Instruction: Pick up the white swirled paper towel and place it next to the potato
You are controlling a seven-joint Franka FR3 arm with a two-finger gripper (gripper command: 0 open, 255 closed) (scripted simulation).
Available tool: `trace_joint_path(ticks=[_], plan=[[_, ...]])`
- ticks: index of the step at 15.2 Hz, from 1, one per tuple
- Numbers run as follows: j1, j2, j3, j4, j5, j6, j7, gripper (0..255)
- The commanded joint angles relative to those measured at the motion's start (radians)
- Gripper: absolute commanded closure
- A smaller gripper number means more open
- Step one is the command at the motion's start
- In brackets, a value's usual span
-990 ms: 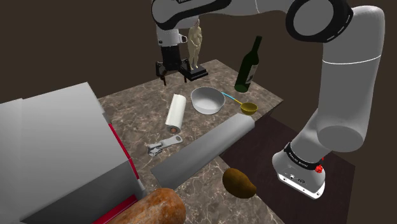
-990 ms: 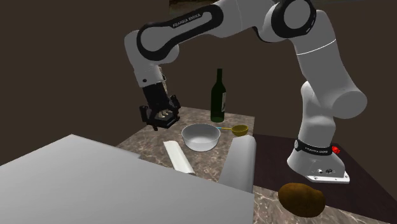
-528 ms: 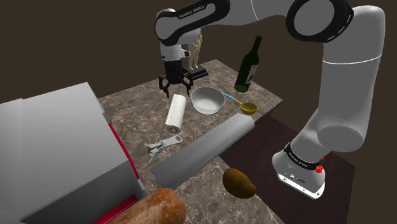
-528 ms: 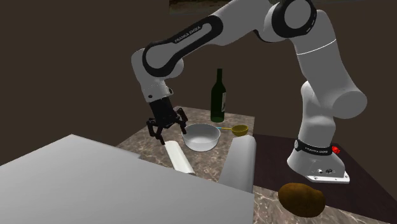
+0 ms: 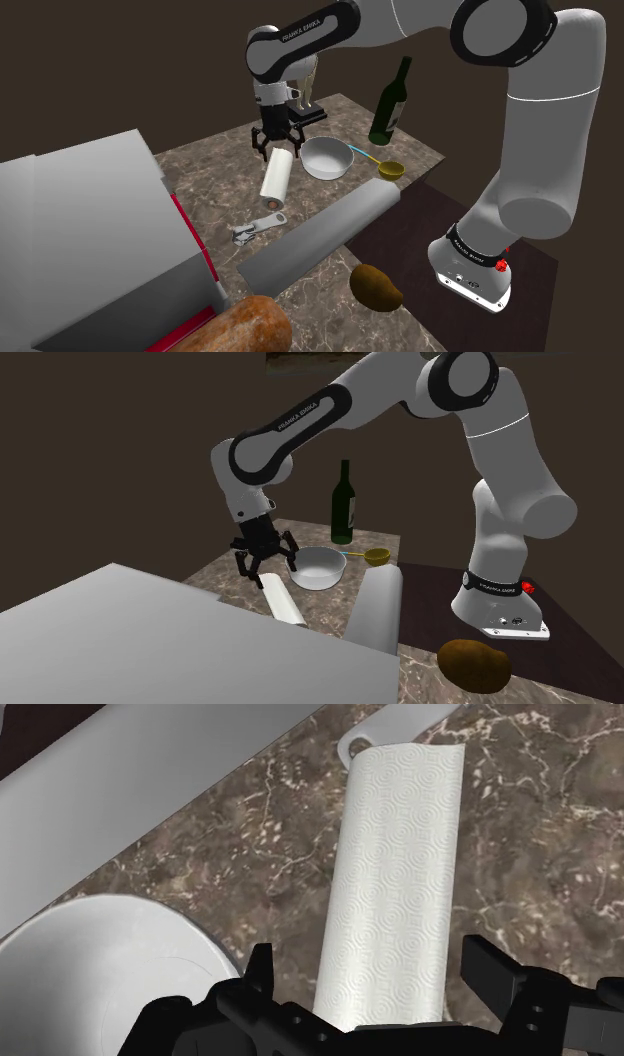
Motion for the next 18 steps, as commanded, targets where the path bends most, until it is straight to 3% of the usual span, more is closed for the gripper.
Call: trace_joint_path(ticks=[1, 3, 4, 13, 14, 16, 17, 18], plan=[[0.000, 0.000, 0.000, -0.001, 0.000, 0.001, 0.000, 0], [0.000, 0.000, 0.000, -0.001, 0.000, 0.001, 0.000, 0], [0.000, 0.000, 0.000, -0.001, 0.000, 0.001, 0.000, 255], [0.000, 0.000, 0.000, -0.001, 0.000, 0.001, 0.000, 255], [0.000, 0.000, 0.000, -0.001, 0.000, 0.001, 0.000, 0], [0.139, -0.123, -0.032, -0.197, -0.147, 0.243, 0.266, 0], [0.219, -0.151, -0.055, -0.261, -0.254, 0.334, 0.435, 0], [0.236, -0.155, -0.061, -0.271, -0.276, 0.348, 0.470, 0]])
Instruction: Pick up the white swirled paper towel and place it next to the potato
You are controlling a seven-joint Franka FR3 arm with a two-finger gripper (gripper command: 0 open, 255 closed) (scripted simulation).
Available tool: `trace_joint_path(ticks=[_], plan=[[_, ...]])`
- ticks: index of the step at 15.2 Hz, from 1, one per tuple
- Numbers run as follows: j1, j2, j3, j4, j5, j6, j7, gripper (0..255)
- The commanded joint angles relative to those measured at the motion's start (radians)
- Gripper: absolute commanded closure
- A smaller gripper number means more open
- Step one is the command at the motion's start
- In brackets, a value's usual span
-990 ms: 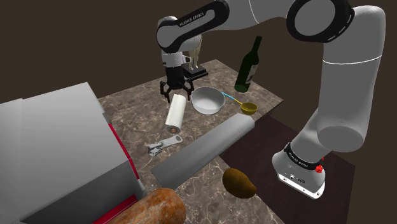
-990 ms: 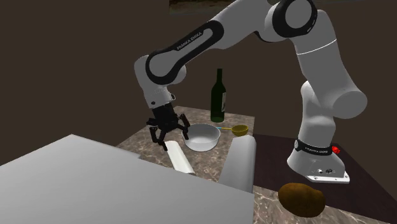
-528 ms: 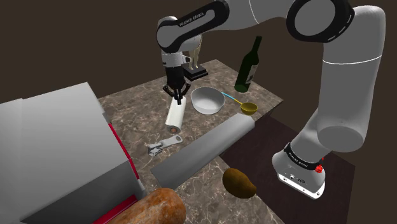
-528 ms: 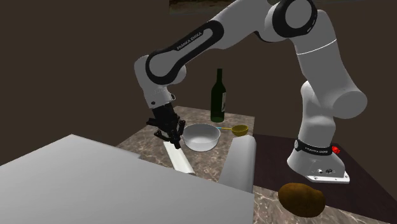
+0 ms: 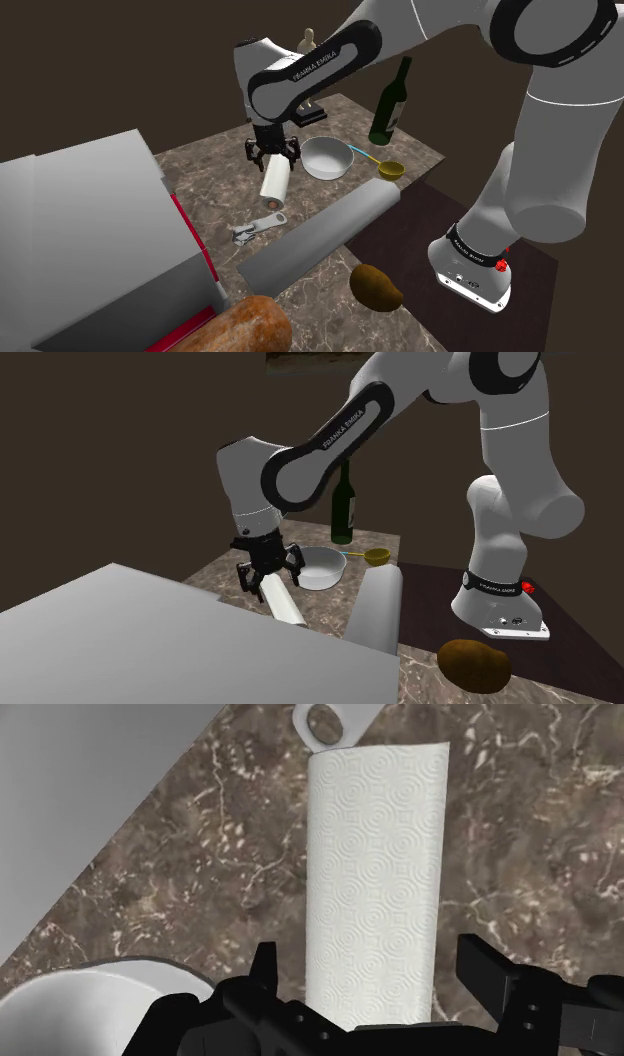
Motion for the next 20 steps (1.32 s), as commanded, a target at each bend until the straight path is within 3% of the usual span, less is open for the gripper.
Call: trace_joint_path(ticks=[1, 7, 15, 16, 20], plan=[[0.042, -0.019, -0.014, -0.057, -0.065, 0.079, 0.108, 0], [0.042, 0.024, -0.017, -0.093, -0.072, 0.158, 0.112, 0], [0.042, 0.024, -0.017, -0.093, -0.072, 0.158, 0.112, 0], [0.042, 0.024, -0.017, -0.093, -0.072, 0.158, 0.112, 255], [0.042, 0.024, -0.017, -0.093, -0.072, 0.158, 0.112, 255]])
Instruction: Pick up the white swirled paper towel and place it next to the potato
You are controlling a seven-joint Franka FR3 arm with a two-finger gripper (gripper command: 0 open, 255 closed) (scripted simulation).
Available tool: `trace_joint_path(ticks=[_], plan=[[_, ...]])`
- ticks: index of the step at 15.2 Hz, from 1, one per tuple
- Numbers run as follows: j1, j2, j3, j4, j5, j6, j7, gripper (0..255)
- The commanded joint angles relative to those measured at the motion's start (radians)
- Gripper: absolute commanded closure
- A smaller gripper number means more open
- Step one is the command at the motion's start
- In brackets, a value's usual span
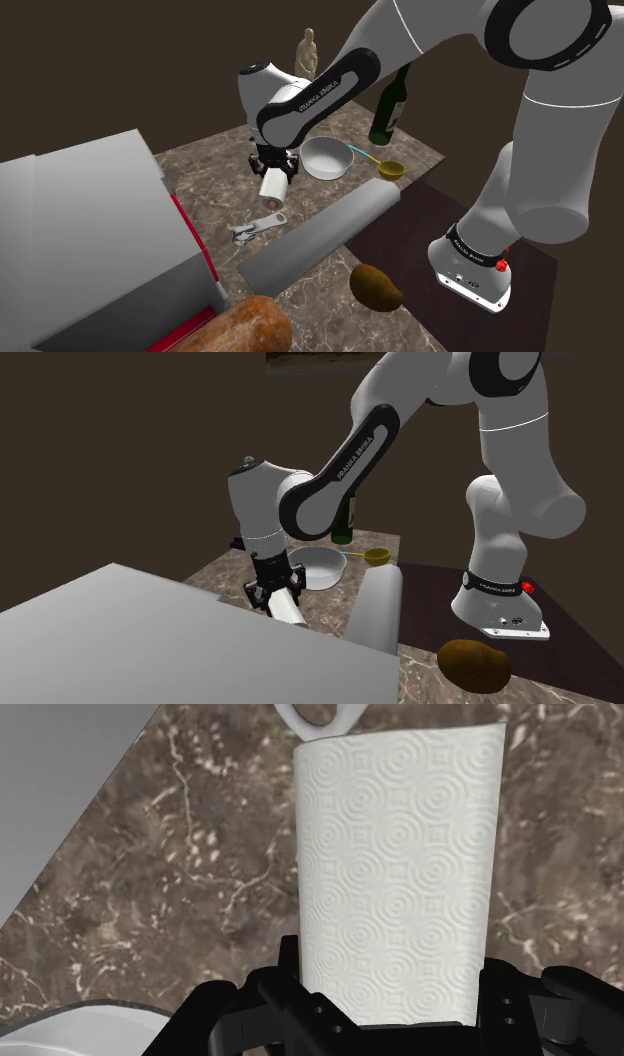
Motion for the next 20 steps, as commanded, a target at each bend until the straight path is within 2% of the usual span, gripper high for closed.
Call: trace_joint_path(ticks=[1, 5, 20], plan=[[0.000, 0.000, 0.000, 0.000, 0.000, 0.000, 0.000, 255], [0.000, 0.000, 0.000, 0.000, 0.000, 0.000, 0.000, 255], [-0.003, -0.121, 0.006, 0.049, 0.016, -0.169, -0.014, 255]])
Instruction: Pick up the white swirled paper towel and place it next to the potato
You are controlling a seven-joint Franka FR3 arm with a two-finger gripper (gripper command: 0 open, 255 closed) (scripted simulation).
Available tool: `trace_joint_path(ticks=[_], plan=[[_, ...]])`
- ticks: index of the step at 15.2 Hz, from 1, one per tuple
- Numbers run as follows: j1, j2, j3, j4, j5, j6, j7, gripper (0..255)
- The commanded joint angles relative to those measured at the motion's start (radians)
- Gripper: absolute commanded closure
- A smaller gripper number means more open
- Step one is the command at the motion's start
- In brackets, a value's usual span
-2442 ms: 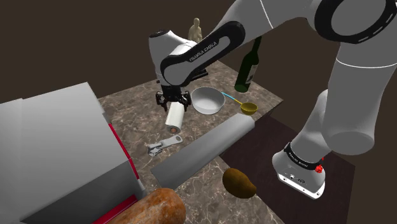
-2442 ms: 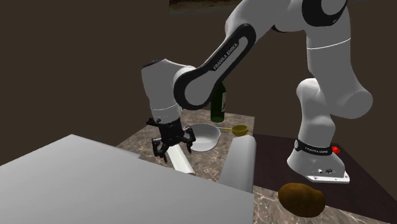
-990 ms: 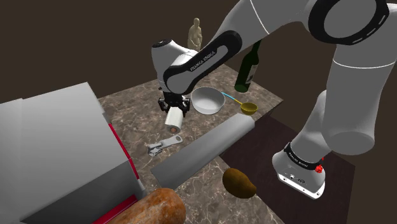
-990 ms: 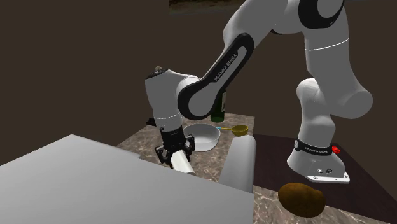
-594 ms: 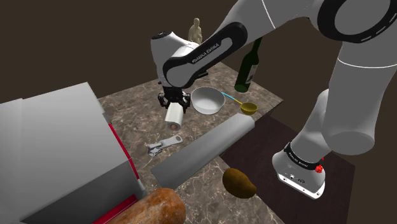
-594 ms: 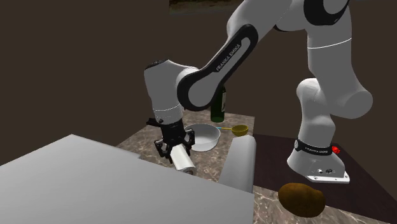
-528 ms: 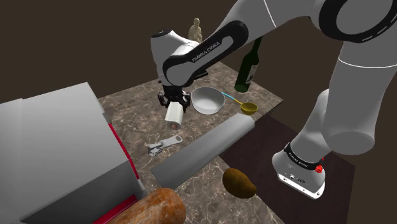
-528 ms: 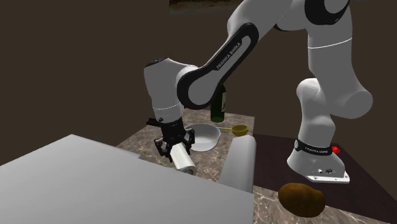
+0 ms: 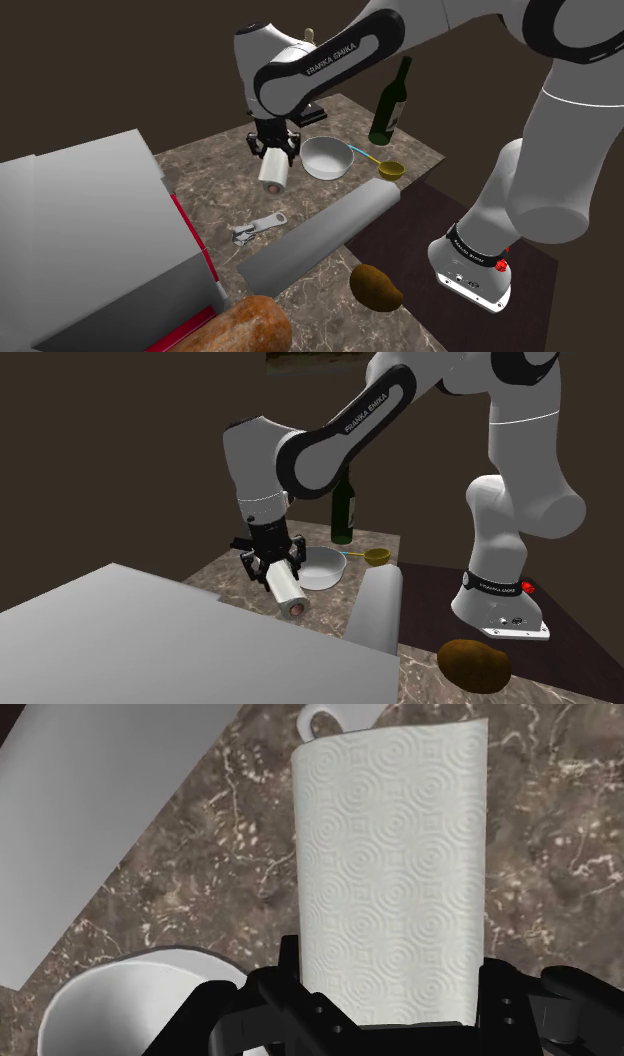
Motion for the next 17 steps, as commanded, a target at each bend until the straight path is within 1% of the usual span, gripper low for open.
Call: trace_joint_path(ticks=[1, 15, 17], plan=[[0.000, -0.011, 0.001, 0.013, 0.002, -0.024, -0.001, 255], [-0.001, -0.086, 0.003, 0.104, 0.011, -0.189, -0.011, 255], [0.018, -0.134, 0.019, 0.040, 0.018, -0.174, 0.021, 255]])
